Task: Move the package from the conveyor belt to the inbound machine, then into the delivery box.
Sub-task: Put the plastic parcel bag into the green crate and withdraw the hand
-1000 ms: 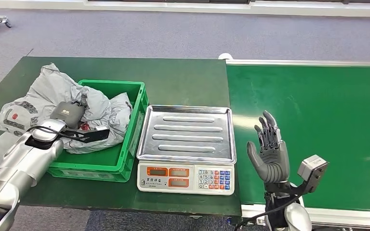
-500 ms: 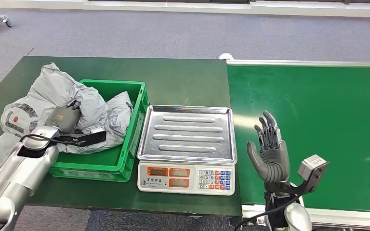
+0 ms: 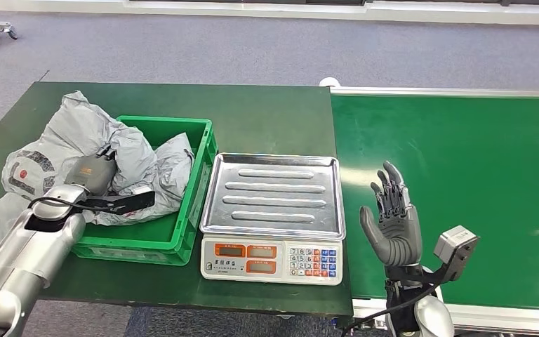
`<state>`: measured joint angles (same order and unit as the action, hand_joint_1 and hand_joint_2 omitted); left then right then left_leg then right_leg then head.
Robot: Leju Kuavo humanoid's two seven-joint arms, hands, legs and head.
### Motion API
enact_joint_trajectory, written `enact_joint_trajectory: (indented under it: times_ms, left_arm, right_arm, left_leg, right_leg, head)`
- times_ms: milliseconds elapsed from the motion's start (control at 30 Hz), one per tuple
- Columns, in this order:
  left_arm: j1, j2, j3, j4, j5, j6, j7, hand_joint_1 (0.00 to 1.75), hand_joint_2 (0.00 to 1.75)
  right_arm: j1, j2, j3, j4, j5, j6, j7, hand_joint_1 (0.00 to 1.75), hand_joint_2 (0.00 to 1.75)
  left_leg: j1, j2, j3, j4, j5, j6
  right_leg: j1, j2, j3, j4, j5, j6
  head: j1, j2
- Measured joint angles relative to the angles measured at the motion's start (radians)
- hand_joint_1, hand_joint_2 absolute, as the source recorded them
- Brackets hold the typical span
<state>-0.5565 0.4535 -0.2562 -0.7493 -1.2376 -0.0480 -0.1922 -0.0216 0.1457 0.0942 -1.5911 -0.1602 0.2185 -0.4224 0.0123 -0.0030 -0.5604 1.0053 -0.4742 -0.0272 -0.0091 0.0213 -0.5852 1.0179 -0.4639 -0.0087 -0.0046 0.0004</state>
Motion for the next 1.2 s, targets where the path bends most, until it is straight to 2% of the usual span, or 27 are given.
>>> enact_joint_trajectory:
  times_ms: [100, 233, 433, 500, 600, 667, 733, 867, 1200]
  left_arm:
    - [0.018, -0.009, 0.014, -0.032, 0.02, 0.014, -0.03, 0.0, 1.75]
    - [0.075, -0.042, 0.04, -0.151, 0.108, -0.001, -0.083, 0.0, 1.75]
    - [0.158, -0.118, 0.068, -0.367, 0.41, -0.07, -0.161, 0.0, 1.75]
    - [0.17, -0.179, 0.08, -0.431, 0.584, -0.104, -0.197, 0.0, 1.75]
    - [0.169, -0.313, 0.082, -0.499, 0.847, -0.093, -0.216, 0.0, 1.75]
    - [0.164, -0.378, 0.059, -0.528, 0.929, -0.054, -0.198, 0.0, 1.75]
    - [0.161, -0.416, 0.04, -0.544, 0.961, -0.033, -0.189, 0.0, 1.75]
    - [0.161, -0.46, 0.021, -0.562, 0.983, -0.027, -0.187, 0.0, 1.75]
    - [0.16, -0.51, 0.01, -0.571, 1.044, -0.051, -0.194, 0.0, 1.75]
  right_arm:
    - [0.0, 0.0, 0.0, 0.0, 0.0, -0.002, 0.0, 0.0, 1.75]
    - [0.001, 0.0, 0.0, 0.0, 0.0, -0.007, 0.0, 0.0, 1.75]
    - [-0.002, 0.0, 0.001, 0.0, 0.001, -0.021, 0.007, 0.0, 1.75]
    - [-0.019, 0.001, 0.008, 0.011, 0.012, -0.028, 0.024, 0.0, 1.75]
    - [-0.087, 0.012, 0.04, 0.066, 0.031, -0.053, 0.041, 0.0, 1.75]
    - [-0.126, 0.018, 0.067, 0.103, 0.035, -0.07, 0.038, 0.0, 1.75]
    - [-0.144, 0.019, 0.086, 0.127, 0.035, -0.077, 0.036, 0.0, 1.75]
    - [-0.162, 0.019, 0.101, 0.16, 0.033, -0.081, 0.033, 0.0, 1.75]
    - [-0.184, 0.019, 0.122, 0.204, 0.031, -0.081, 0.022, 0.0, 1.75]
  left_leg:
    - [0.0, 0.0, 0.0, 0.0, 0.0, 0.0]
    - [-0.001, -0.002, -0.001, 0.0, 0.0, 0.0]
    - [-0.002, -0.003, -0.003, 0.001, 0.0, 0.0]
    - [-0.003, -0.004, -0.004, 0.002, 0.0, 0.001]
    - [-0.004, -0.008, -0.006, 0.002, 0.002, 0.003]
    - [-0.004, -0.008, -0.007, 0.003, 0.002, 0.004]
    - [-0.005, -0.007, -0.006, 0.003, 0.002, 0.004]
    - [-0.004, -0.008, -0.007, 0.003, 0.002, 0.004]
    - [-0.004, -0.008, -0.008, 0.003, 0.002, 0.004]
  right_leg:
    - [0.0, 0.0, 0.0, 0.0, 0.0, 0.0]
    - [0.0, -0.002, -0.001, 0.0, 0.0, 0.0]
    - [-0.001, -0.004, -0.002, 0.0, 0.0, 0.001]
    - [-0.002, -0.005, -0.002, -0.001, 0.0, 0.002]
    - [-0.003, -0.007, -0.003, -0.001, 0.001, 0.003]
    - [-0.003, -0.008, -0.002, -0.001, 0.001, 0.004]
    - [-0.004, -0.007, -0.003, -0.001, 0.002, 0.004]
    - [-0.004, -0.007, -0.003, 0.0, 0.002, 0.004]
    - [-0.003, -0.007, -0.004, 0.0, 0.002, 0.004]
  head:
    - [0.0, 0.0]
    - [0.0, 0.0]
    - [0.0, 0.0]
    - [0.0, 0.0]
    - [0.0, 0.0]
    - [0.0, 0.0]
    - [0.0, 0.0]
    - [0.0, 0.0]
    - [0.0, 0.0]
